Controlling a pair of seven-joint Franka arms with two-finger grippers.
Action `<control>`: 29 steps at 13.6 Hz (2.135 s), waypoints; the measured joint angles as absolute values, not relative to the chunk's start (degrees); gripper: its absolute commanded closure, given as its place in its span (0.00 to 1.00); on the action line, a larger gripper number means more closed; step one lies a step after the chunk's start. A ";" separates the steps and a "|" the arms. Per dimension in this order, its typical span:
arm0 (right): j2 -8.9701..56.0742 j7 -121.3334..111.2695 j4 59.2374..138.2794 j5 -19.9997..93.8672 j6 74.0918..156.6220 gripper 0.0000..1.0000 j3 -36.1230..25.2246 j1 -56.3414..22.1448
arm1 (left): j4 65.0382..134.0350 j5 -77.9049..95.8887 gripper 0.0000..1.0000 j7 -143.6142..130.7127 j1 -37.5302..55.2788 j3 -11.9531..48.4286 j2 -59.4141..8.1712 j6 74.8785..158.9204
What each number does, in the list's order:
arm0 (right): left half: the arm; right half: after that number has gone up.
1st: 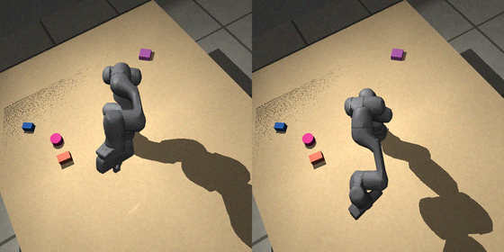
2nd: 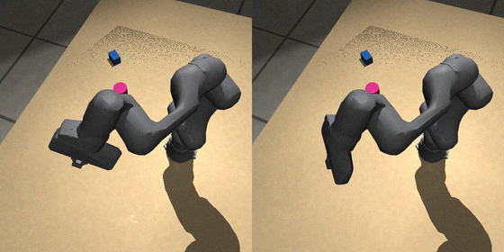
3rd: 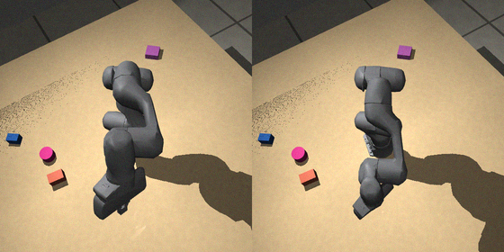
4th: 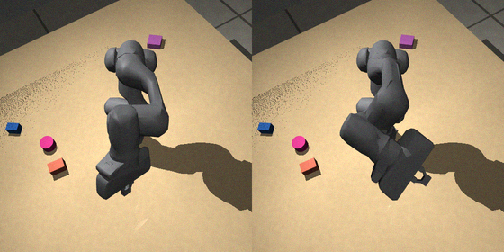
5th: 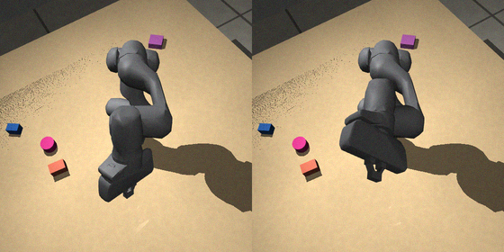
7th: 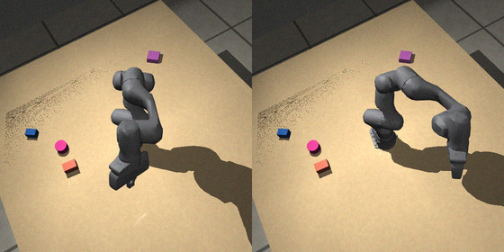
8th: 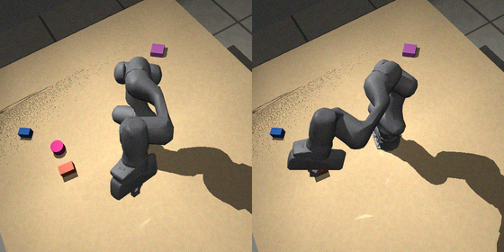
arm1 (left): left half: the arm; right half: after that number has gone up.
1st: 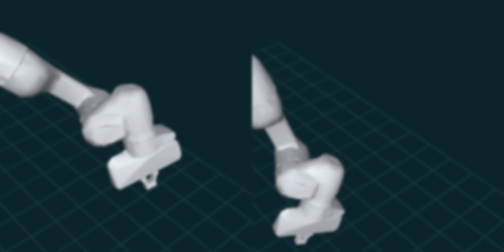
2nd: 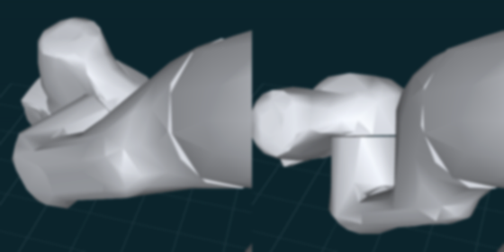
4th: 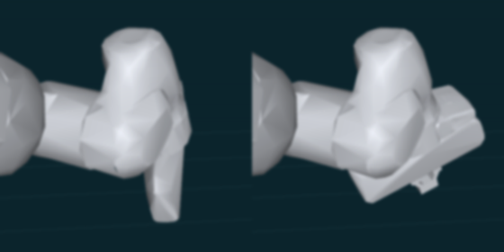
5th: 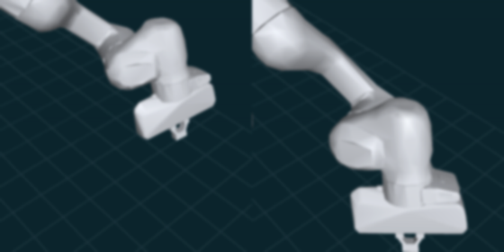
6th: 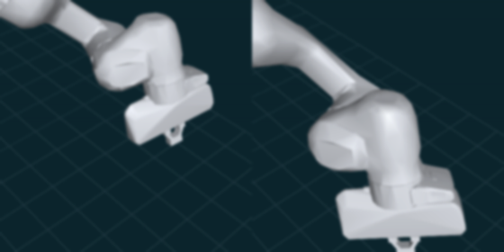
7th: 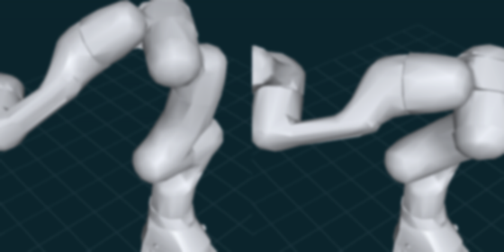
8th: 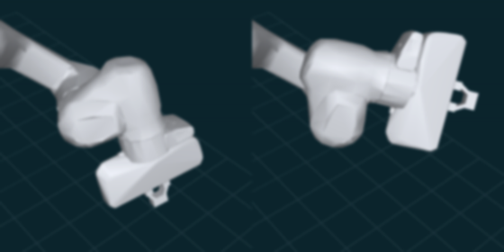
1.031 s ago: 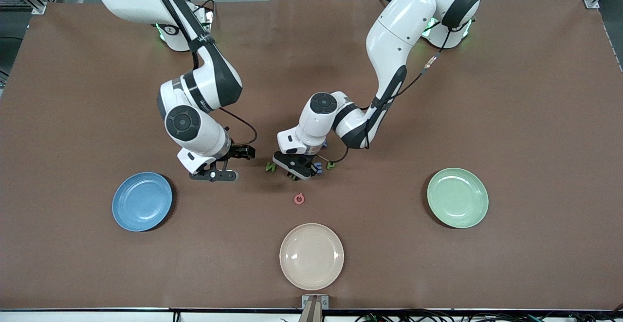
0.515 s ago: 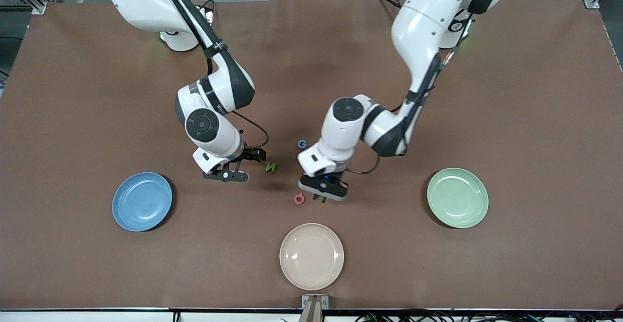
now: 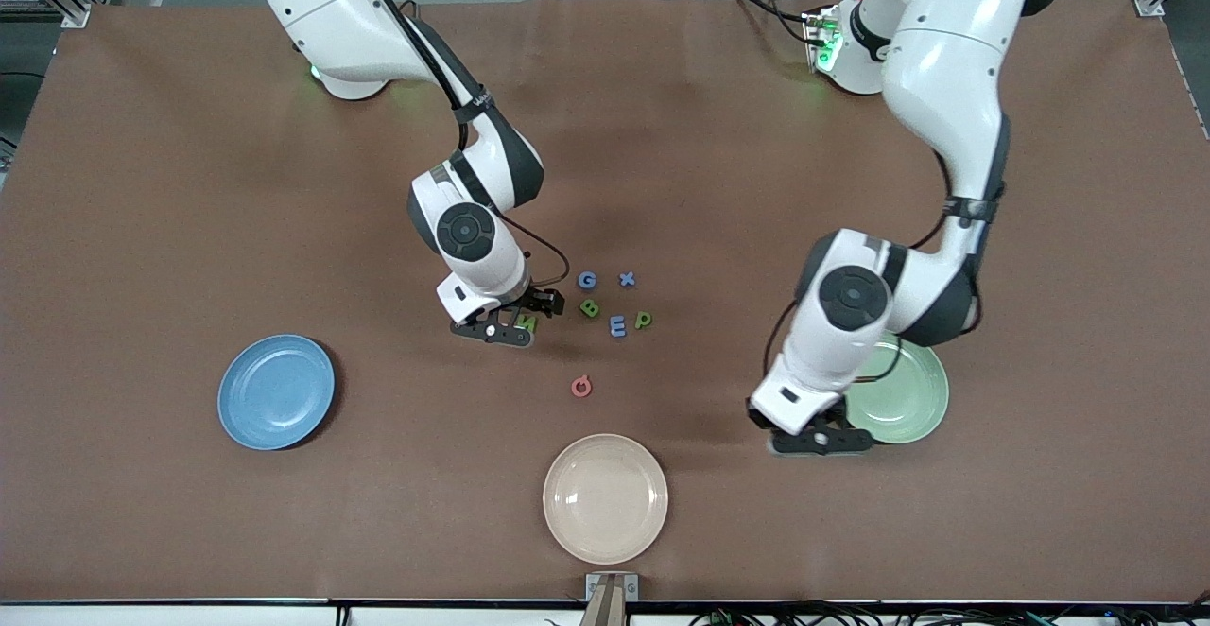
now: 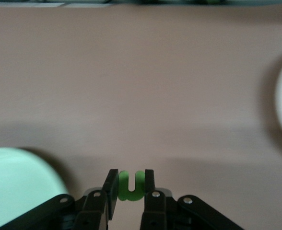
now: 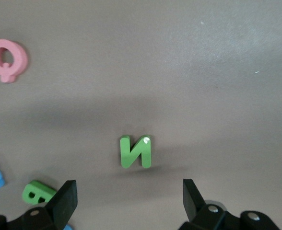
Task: Sort uppercase to blue plate, lowercase to green plate
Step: 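Place the green u on the green plate with the left gripper, then grasp the green N with the right gripper while the left gripper returns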
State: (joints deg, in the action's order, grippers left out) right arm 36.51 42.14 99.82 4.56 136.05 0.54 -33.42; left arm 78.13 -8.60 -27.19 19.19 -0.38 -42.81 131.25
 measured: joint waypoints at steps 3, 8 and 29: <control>37.61 42.18 99.78 4.56 137.78 0.18 0.01 -33.41 | 79.51 -8.71 0.96 -25.11 14.37 -0.39 -42.18 124.53; 38.81 42.24 99.76 4.56 139.04 0.28 -0.01 -33.42 | 85.92 -8.72 0.68 -24.66 9.29 -0.24 -42.24 123.98; 38.23 30.63 91.74 4.27 128.87 0.99 -1.48 -24.49 | 87.31 -8.56 0.30 -34.26 31.77 11.41 -43.61 130.82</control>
State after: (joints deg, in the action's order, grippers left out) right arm 38.23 30.63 91.74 4.27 128.87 -1.48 -24.49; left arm 87.31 -8.56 -34.26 31.77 11.41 -43.61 130.82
